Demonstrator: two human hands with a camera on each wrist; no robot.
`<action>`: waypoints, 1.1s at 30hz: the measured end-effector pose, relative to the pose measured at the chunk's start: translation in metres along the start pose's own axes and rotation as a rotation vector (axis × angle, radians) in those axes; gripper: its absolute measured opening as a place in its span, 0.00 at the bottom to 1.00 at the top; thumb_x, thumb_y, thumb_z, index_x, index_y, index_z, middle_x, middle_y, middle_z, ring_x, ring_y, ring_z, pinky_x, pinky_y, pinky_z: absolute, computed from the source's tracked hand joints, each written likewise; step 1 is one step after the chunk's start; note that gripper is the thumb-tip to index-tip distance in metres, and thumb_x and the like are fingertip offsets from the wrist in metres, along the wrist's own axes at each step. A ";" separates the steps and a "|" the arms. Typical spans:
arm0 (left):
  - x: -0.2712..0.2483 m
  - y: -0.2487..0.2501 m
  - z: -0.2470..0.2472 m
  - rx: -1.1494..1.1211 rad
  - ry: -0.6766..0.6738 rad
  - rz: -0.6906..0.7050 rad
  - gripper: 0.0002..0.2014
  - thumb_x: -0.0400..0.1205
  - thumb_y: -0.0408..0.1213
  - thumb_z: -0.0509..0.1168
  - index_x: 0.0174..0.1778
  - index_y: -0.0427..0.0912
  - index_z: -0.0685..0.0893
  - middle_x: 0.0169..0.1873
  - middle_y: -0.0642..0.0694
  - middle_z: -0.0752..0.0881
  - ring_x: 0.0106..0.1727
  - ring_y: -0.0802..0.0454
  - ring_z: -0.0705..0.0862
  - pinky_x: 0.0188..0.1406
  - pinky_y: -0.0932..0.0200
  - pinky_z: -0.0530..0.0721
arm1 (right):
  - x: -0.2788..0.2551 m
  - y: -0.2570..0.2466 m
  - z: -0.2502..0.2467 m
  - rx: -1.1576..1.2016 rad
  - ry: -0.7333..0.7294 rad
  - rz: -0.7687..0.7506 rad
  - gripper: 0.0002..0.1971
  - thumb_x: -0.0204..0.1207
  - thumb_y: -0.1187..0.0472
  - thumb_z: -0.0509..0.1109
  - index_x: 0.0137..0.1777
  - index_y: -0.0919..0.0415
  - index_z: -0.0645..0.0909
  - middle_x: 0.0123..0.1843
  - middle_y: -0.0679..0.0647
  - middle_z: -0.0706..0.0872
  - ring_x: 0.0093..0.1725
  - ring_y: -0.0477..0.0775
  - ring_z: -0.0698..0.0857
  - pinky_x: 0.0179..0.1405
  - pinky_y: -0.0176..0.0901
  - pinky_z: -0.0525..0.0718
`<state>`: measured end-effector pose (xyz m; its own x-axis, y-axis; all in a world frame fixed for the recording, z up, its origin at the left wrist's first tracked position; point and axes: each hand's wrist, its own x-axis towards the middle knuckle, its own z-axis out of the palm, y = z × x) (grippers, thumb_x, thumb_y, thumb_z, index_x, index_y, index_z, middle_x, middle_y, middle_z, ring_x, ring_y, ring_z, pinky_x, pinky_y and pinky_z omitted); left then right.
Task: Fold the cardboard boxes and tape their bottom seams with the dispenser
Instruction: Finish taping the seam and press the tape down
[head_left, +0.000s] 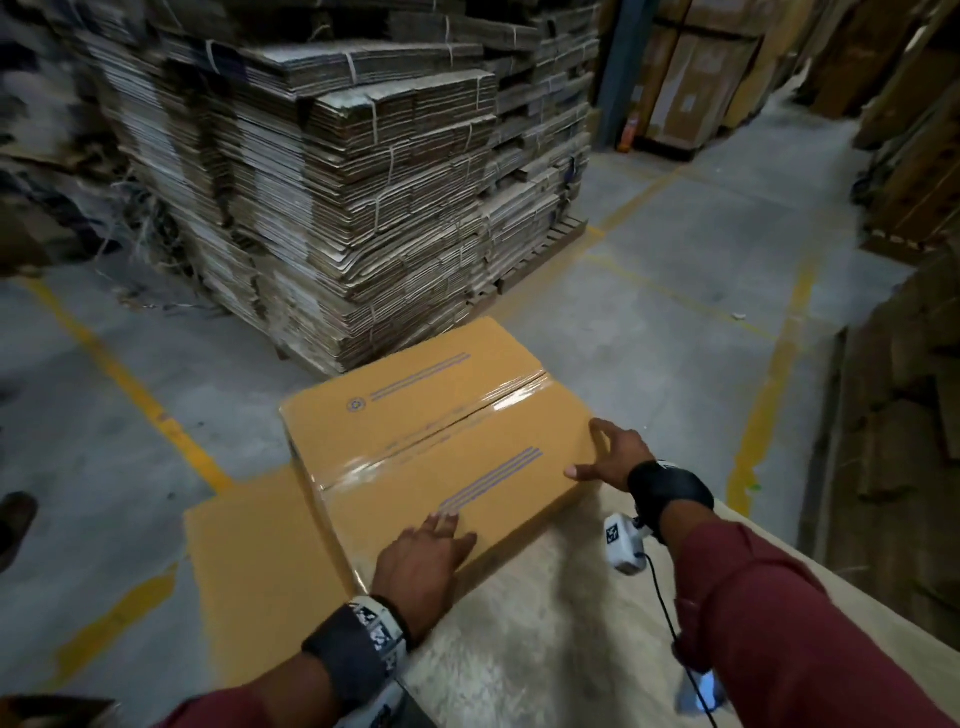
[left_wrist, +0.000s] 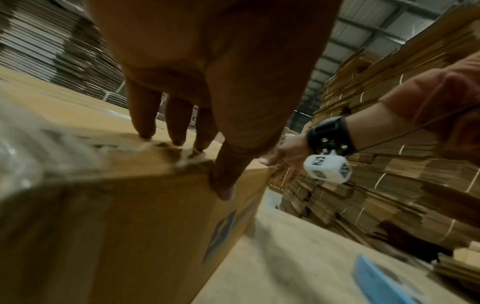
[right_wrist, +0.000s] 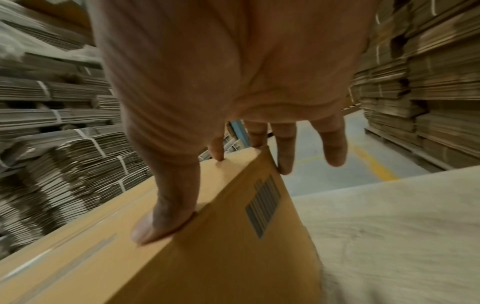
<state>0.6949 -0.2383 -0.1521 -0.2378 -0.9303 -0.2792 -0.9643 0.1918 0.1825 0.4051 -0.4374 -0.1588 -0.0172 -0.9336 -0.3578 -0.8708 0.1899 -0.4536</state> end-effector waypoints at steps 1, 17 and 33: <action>0.001 -0.012 -0.002 0.003 -0.010 -0.002 0.28 0.88 0.41 0.59 0.85 0.60 0.66 0.90 0.47 0.59 0.87 0.40 0.65 0.75 0.44 0.77 | -0.003 -0.002 0.001 -0.079 -0.007 0.006 0.57 0.56 0.34 0.88 0.86 0.42 0.66 0.77 0.62 0.74 0.74 0.68 0.78 0.72 0.57 0.80; 0.003 -0.171 0.005 -0.040 0.075 0.144 0.39 0.61 0.24 0.70 0.67 0.61 0.86 0.69 0.51 0.88 0.69 0.41 0.88 0.48 0.43 0.93 | -0.191 -0.012 0.087 -0.211 -0.125 -0.359 0.17 0.80 0.41 0.72 0.65 0.43 0.89 0.39 0.48 0.86 0.41 0.42 0.87 0.41 0.43 0.77; 0.012 0.005 0.023 -0.591 -0.087 -0.177 0.73 0.50 0.92 0.59 0.91 0.61 0.49 0.82 0.30 0.20 0.80 0.34 0.14 0.86 0.34 0.34 | -0.043 0.065 -0.022 -0.076 0.006 0.079 0.72 0.51 0.30 0.87 0.91 0.42 0.47 0.91 0.59 0.37 0.91 0.63 0.44 0.88 0.58 0.54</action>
<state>0.6850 -0.2416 -0.1759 -0.1130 -0.8986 -0.4240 -0.7684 -0.1915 0.6107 0.3382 -0.3914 -0.1550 -0.0901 -0.9185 -0.3851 -0.9011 0.2398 -0.3612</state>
